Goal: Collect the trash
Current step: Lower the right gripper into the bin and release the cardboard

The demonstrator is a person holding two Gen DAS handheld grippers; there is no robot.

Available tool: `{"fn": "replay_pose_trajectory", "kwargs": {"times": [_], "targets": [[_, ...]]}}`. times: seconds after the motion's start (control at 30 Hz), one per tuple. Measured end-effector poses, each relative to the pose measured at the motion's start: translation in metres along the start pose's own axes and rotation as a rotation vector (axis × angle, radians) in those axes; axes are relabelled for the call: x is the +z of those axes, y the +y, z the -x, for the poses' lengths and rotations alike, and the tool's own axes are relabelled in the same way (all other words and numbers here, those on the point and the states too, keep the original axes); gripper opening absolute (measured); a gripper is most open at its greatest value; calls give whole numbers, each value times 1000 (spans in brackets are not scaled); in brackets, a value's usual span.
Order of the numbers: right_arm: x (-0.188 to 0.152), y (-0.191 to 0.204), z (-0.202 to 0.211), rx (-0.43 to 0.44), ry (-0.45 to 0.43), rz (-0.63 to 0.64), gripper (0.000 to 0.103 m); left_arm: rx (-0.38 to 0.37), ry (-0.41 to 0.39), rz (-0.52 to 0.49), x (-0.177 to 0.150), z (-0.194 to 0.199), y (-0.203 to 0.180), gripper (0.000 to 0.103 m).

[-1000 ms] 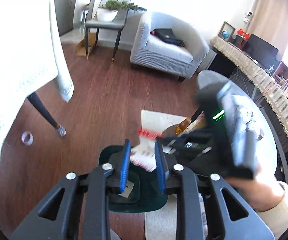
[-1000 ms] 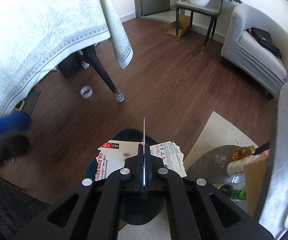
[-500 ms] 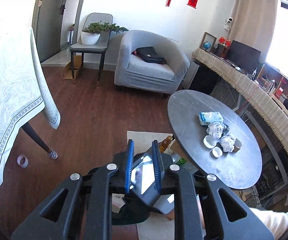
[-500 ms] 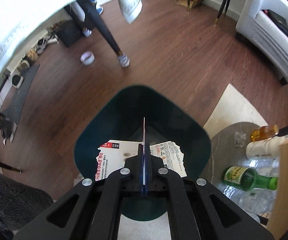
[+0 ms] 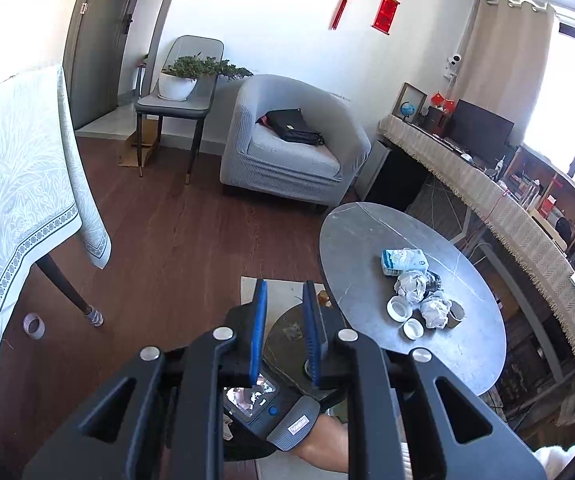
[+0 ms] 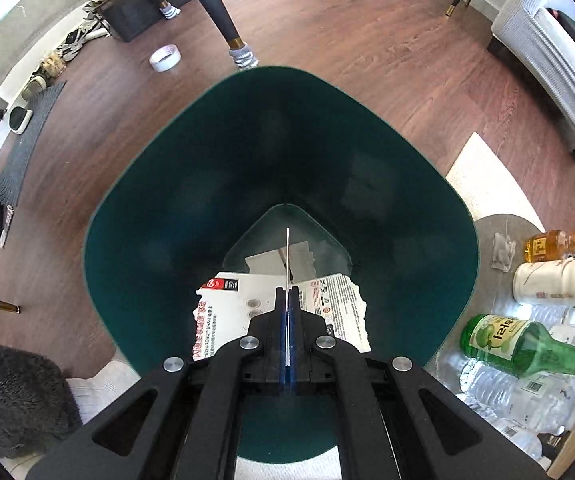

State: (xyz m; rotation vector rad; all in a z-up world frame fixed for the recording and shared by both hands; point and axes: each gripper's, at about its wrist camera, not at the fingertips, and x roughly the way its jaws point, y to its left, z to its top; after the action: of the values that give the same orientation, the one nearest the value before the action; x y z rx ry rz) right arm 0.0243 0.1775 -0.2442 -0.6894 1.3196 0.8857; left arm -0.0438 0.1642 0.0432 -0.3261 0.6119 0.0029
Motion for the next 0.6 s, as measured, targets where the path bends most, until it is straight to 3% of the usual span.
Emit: {"fn": "replay_pose_trajectory", "kwargs": {"times": [0.1,0.33,0.53,0.6], "targets": [[-2,-2,-1,0,-7,0,37,5,-1,-2,-1,0,1,18],[1,-1,27,13,-85,9,38,16,-10,9,1,1,1,19],[5,5,81,34,-205,21,38,51,-32,-30,5,4,-1,23],[6,6,105,40,-256,22,38,47,-42,-24,6,5,0,28]]}}
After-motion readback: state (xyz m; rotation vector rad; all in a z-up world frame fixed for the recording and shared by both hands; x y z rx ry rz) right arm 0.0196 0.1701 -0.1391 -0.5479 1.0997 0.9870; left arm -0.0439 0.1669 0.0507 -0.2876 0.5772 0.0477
